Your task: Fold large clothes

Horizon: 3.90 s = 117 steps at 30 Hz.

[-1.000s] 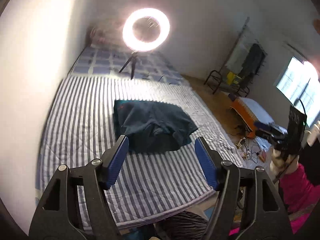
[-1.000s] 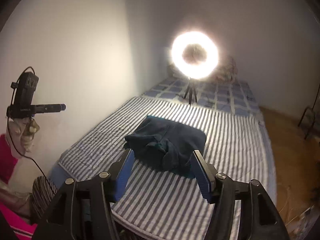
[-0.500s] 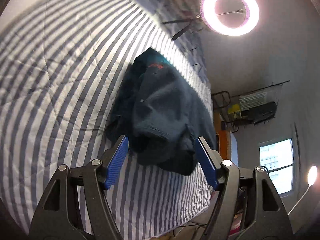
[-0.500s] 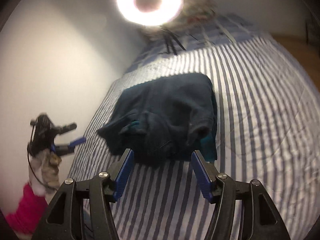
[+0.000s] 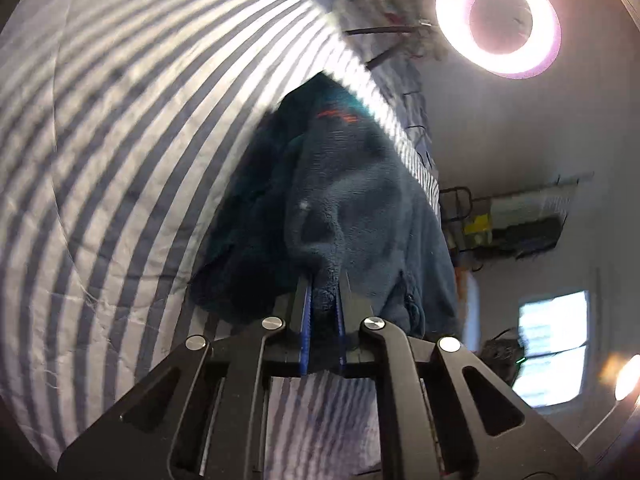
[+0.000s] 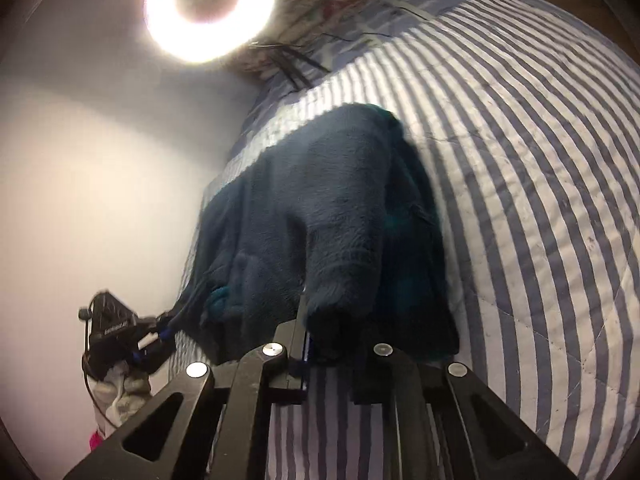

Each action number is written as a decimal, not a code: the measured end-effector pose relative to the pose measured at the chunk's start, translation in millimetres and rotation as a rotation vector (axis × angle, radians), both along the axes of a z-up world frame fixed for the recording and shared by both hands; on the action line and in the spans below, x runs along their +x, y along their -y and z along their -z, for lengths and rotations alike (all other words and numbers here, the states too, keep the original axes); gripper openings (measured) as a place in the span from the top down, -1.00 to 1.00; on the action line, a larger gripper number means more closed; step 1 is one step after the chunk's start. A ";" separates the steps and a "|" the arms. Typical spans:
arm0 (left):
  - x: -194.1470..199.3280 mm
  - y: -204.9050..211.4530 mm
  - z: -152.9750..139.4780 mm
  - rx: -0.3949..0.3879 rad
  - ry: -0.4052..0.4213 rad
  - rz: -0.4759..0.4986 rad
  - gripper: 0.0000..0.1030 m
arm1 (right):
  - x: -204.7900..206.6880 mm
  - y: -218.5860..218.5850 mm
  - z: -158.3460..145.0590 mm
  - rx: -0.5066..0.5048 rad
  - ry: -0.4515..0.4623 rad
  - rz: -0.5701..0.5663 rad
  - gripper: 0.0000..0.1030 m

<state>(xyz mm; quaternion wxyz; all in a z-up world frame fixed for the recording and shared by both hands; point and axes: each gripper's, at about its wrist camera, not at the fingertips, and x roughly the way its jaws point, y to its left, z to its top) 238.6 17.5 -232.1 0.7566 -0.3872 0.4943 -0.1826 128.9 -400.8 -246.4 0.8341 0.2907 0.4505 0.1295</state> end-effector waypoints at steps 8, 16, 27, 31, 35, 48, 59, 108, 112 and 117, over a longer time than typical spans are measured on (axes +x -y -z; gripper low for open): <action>-28.7 9.5 4.3 0.282 0.087 0.077 0.89 | -27.5 23.2 22.7 0.182 -0.034 -0.002 0.86; -28.5 24.2 24.6 0.391 0.079 0.115 0.88 | -27.4 18.3 54.0 0.108 -0.095 -0.001 0.85; -24.9 27.0 -47.7 0.455 0.225 0.117 0.63 | -51.7 29.7 -42.9 -0.172 0.093 -0.080 0.26; 5.2 45.1 -66.1 0.456 0.281 0.130 0.63 | -21.3 42.9 -44.1 -0.136 0.119 -0.076 -0.19; 19.5 56.3 -68.7 0.471 0.298 0.148 0.63 | 15.8 34.8 3.6 0.012 -0.026 -0.118 0.89; 53.8 66.6 -71.3 0.494 0.285 0.126 0.63 | 0.1 27.2 -48.9 -0.363 0.117 -0.086 0.33; 118.2 113.4 -35.3 0.580 0.245 0.189 0.63 | 101.2 -39.0 -35.2 -0.449 0.173 -0.191 0.41; 29.4 10.4 -22.7 0.303 0.206 0.157 -0.05 | -17.1 -38.2 -40.1 -0.424 0.186 -0.258 -0.06; 56.0 -1.0 -7.1 0.252 0.134 0.162 -0.05 | 8.7 -29.2 -40.1 -0.428 0.181 -0.264 -0.13; 84.5 -20.9 26.9 0.095 -0.005 0.106 -0.27 | 30.7 -4.1 -21.6 -0.428 0.123 -0.231 -0.53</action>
